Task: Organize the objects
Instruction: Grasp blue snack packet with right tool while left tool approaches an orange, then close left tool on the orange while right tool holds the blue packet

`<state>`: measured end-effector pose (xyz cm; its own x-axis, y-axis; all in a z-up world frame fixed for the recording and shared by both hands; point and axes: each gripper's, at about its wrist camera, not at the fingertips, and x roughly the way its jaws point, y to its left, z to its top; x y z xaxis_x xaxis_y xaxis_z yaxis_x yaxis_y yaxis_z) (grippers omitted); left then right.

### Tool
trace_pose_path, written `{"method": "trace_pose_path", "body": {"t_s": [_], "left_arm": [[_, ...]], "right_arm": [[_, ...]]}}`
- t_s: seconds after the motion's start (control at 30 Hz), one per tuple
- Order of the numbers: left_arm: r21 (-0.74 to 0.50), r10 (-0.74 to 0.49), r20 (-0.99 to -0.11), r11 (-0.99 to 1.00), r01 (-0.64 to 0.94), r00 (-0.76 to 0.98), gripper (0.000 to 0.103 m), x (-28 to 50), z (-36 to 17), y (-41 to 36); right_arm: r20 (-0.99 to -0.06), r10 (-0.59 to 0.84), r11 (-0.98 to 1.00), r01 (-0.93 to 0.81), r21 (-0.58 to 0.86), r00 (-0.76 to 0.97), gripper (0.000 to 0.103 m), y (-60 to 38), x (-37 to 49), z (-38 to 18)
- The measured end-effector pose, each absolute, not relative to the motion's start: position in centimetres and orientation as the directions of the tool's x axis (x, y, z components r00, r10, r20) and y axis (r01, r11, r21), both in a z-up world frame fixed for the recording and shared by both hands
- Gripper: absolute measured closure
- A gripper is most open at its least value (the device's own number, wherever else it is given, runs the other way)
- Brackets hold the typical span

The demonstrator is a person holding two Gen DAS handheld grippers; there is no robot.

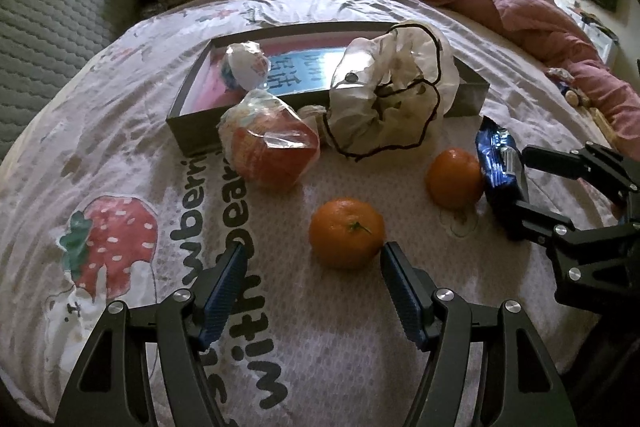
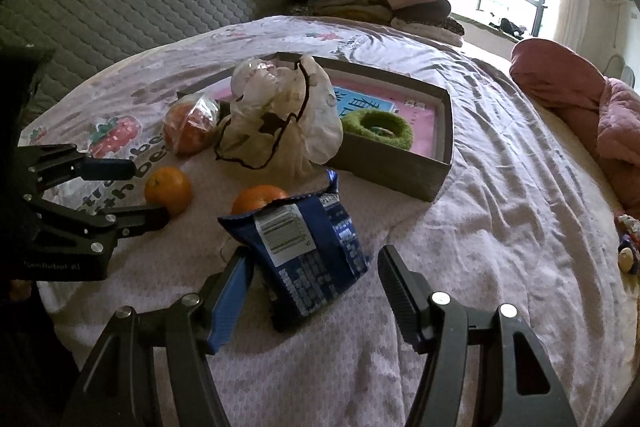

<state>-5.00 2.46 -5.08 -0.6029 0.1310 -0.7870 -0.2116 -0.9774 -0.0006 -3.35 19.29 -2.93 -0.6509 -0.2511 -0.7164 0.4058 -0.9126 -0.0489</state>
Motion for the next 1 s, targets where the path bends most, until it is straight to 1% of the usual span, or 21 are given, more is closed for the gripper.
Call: {"method": "trace_pose_path", "body": {"t_s": [0.43,0.53,0.63,0.67,0.87,1.0], "left_arm": [[-0.021,0.158,-0.783,-0.974,-0.228,-0.602,0.032,-6.2,-5.6,3.0],[-0.020,0.162,-0.780,-0.972,-0.234,-0.605,0.032,-6.3,-5.9,3.1],[-0.018,0.165,-0.776,-0.970,-0.241,-0.609,0.032,-6.4,-5.9,3.1],[-0.021,0.170,-0.775,-0.970,-0.243,-0.609,0.033,-6.4,-6.0,3.1],[-0.030,0.188,-0.770,-0.965,-0.260,-0.609,0.033,-6.3,-6.1,3.3],[-0.040,0.203,-0.766,-0.962,-0.270,-0.610,0.033,-6.3,-6.1,3.2]], "right_arm": [[-0.737,-0.268,-0.922,0.386,0.010,-0.621,0.039,19.7,-4.8,-4.0],[-0.732,-0.290,-0.923,0.381,0.045,-0.616,0.039,20.1,-4.9,-4.0],[-0.727,-0.308,-0.923,0.378,0.072,-0.614,0.043,20.4,-4.9,-4.0],[-0.726,-0.310,-0.922,0.379,0.072,-0.615,0.045,20.4,-4.9,-4.0],[-0.723,-0.274,-0.921,0.389,0.008,-0.634,0.047,19.7,-4.3,-3.9],[-0.720,-0.287,-0.926,0.374,0.041,-0.631,0.048,20.2,-4.4,-3.9]]}}
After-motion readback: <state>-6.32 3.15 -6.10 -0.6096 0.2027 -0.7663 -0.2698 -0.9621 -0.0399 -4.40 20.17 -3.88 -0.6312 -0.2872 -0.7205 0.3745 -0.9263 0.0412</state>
